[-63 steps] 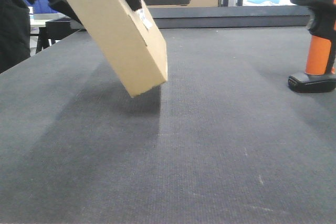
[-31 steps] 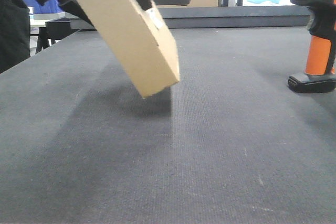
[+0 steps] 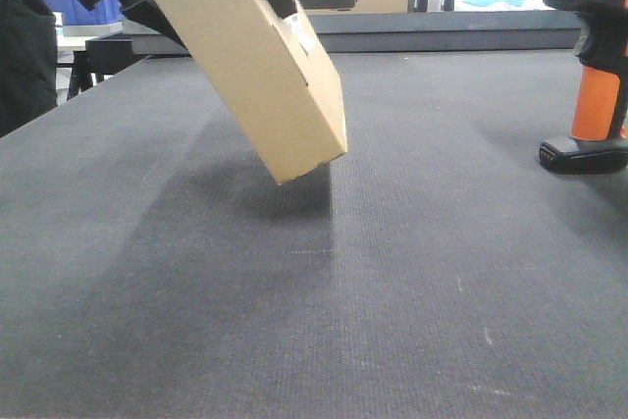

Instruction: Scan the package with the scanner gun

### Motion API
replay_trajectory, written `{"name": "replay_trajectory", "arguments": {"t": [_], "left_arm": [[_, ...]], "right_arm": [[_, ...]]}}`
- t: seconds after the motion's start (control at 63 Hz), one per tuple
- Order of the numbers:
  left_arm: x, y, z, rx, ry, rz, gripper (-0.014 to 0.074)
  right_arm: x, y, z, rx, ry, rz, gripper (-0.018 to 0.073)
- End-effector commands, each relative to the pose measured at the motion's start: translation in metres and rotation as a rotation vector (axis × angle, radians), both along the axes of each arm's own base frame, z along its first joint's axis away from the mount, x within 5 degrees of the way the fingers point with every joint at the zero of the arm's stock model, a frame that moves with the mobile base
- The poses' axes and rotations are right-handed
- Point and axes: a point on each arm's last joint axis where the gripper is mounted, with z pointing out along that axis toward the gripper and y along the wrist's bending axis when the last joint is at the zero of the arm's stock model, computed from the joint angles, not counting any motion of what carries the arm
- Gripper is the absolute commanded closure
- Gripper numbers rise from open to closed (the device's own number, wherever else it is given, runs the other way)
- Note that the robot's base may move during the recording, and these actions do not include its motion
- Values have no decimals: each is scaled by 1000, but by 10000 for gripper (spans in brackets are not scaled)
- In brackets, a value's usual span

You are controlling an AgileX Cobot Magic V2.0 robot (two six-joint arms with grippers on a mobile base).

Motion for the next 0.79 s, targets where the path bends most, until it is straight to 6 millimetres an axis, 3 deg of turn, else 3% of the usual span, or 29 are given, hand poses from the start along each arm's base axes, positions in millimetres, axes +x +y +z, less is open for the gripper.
{"name": "replay_trajectory", "arguments": {"t": [0.0,0.286,0.603,0.699,0.778], "left_arm": [[0,-2,6,-19,-27,6,707],[2,-2,7,-26,-53,11,707],[3,-1,7,-9,-61,9,707],[3,-1,7,-9,-61,9,707],[3,-1,7,-9,-61,9,707]], "right_arm": [[13,-2,0,41,-105,-21,721],[33,-3,-29,111,-90,-32,721],[41,0,-43,75,-77,15,718],[41,0,-44,75,-80,15,644],[42,0,-44,75,-79,15,511]]}}
